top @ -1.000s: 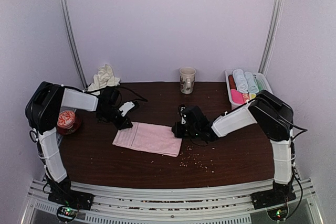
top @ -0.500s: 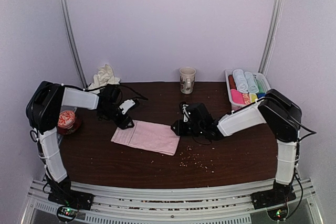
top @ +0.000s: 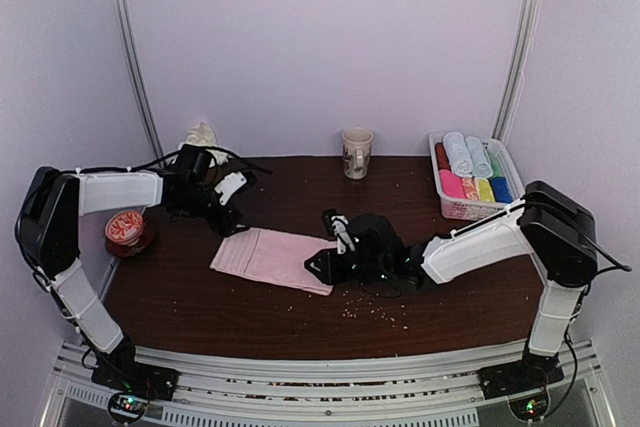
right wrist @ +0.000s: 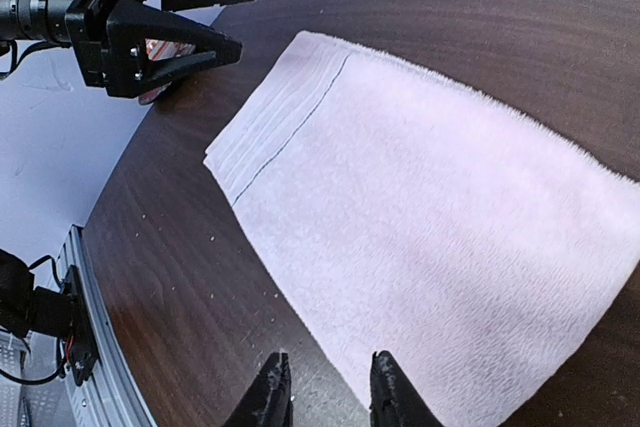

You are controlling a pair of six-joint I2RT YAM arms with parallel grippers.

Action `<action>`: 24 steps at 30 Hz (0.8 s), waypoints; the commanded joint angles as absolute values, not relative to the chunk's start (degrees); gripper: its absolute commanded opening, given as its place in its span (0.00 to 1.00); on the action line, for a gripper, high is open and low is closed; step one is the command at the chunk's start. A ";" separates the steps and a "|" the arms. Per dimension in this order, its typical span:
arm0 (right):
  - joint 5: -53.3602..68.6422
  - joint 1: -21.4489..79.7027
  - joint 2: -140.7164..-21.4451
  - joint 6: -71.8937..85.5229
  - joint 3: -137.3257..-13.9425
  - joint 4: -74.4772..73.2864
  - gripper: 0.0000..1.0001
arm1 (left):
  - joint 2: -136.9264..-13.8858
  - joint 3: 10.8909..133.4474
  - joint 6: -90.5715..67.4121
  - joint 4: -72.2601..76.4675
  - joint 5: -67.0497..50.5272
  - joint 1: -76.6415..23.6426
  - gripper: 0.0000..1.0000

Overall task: Roll the towels
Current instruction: Adjust the towel at the center of the board.

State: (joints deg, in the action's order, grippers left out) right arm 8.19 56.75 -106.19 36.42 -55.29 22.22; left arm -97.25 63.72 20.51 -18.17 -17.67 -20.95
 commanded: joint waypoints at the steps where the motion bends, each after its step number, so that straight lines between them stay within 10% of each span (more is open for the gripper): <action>1: 9.58 57.04 -108.37 40.11 -52.62 29.24 0.26 | -95.68 58.63 23.75 -20.20 -21.81 -20.73 0.51; 15: 8.42 57.13 -114.48 44.44 -51.98 29.03 0.24 | -103.52 54.71 23.50 -16.35 -16.87 -20.69 0.39; 24: 11.02 57.98 -110.31 39.55 -55.67 22.28 0.31 | -101.27 56.84 23.48 -17.64 -16.05 -20.71 0.50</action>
